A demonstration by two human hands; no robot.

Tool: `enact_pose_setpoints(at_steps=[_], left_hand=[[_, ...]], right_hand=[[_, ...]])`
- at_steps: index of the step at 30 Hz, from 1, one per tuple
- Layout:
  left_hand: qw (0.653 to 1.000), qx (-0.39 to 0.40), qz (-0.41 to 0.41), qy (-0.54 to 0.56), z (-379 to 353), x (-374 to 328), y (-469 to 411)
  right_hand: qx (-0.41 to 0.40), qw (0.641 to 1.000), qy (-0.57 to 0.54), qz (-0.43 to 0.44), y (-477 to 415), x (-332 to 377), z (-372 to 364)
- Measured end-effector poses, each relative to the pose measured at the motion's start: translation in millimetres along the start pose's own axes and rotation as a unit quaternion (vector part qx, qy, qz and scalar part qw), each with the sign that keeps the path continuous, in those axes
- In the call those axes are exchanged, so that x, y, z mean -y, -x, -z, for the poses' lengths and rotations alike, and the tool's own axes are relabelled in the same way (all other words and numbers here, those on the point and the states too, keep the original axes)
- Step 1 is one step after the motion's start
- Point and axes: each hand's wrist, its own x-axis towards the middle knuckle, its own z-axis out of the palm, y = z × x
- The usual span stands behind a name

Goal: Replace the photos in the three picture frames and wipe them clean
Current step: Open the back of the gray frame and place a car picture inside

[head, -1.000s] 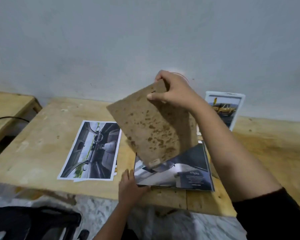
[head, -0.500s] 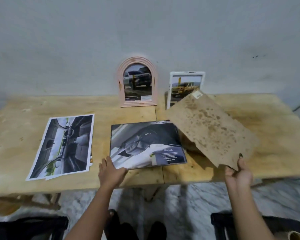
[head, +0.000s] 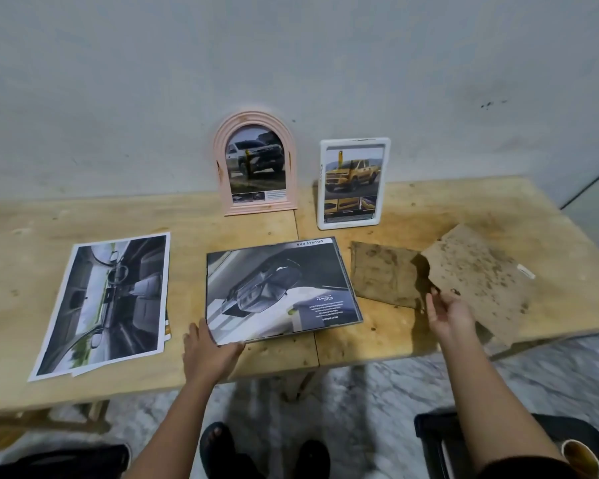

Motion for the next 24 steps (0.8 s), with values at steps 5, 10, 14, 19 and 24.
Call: enact_pose_setpoints(at_steps=[5, 10, 14, 19, 24], left_hand=[[1.000, 0.002, -0.003, 0.007, -1, 1, 1], [1.000, 0.002, -0.005, 0.024, 0, 2, 2], [1.000, 0.003, -0.008, 0.022, 0, 2, 4], [1.000, 0.006, -0.007, 0.012, 2, 0, 5], [1.000, 0.005, -0.008, 0.006, 1, 2, 7]], right_hand=[[-0.002, 0.978, 0.210, -0.019, -12, -16, -13], [0.139, 0.795, 0.576, 0.130, 11, -79, -27], [0.178, 0.559, 0.780, 0.217, 20, -120, -33], [0.096, 0.490, 0.841, 0.209, 26, -136, -43], [0.077, 0.523, 0.828, 0.185, 16, -130, -45]])
